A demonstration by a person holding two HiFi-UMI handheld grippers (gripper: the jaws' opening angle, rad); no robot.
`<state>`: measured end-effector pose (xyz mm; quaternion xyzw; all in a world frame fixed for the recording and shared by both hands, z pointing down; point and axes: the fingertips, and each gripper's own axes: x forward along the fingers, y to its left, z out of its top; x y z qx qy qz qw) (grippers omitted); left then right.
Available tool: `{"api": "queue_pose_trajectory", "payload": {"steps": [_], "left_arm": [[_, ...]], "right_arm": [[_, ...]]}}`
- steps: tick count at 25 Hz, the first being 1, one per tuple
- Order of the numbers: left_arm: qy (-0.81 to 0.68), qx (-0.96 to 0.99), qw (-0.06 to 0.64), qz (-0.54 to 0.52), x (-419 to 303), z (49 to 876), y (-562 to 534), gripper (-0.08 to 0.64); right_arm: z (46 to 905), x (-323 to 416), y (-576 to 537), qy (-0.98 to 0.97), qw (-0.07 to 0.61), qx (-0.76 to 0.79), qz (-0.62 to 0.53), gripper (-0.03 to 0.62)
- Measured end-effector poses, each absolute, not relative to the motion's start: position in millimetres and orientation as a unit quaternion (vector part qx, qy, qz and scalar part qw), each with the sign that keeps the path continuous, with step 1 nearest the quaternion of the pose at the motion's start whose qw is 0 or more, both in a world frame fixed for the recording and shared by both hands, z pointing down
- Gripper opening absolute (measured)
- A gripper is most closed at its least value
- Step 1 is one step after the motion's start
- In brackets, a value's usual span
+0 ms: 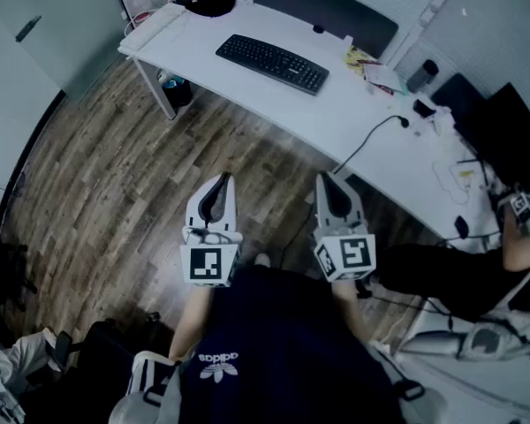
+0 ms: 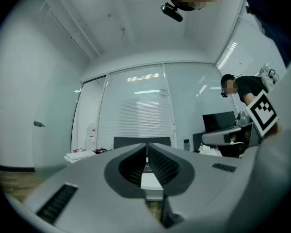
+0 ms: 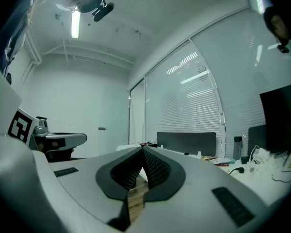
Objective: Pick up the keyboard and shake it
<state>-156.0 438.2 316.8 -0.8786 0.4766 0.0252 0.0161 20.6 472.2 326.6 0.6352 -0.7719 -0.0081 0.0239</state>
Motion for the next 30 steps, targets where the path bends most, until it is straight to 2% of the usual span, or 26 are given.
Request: {"api": "queue_pose_trajectory", "payload": {"steps": [9, 14, 20, 30], "left_arm": [[0.465, -0.885, 0.033, 0.011, -153.0, 316.4, 443.3, 0.012], [0.477, -0.879, 0.017, 0.021, -153.2, 318.0, 444.1, 0.012], [0.457, -0.888, 0.038, 0.027, -143.9, 309.8, 449.8, 0.006], [0.43, -0.902, -0.007, 0.024, -146.7, 317.3, 431.5, 0.006]], "right_arm": [[327.3, 21.2, 479.3, -0.769, 0.025, 0.639, -0.004, 0.006], [330.2, 23.7, 481.1, -0.77, 0.028, 0.638, -0.004, 0.006], [323.8, 22.3, 486.4, -0.778, 0.019, 0.628, -0.022, 0.006], [321.6, 1.7, 470.2, -0.787, 0.014, 0.617, -0.006, 0.006]]}}
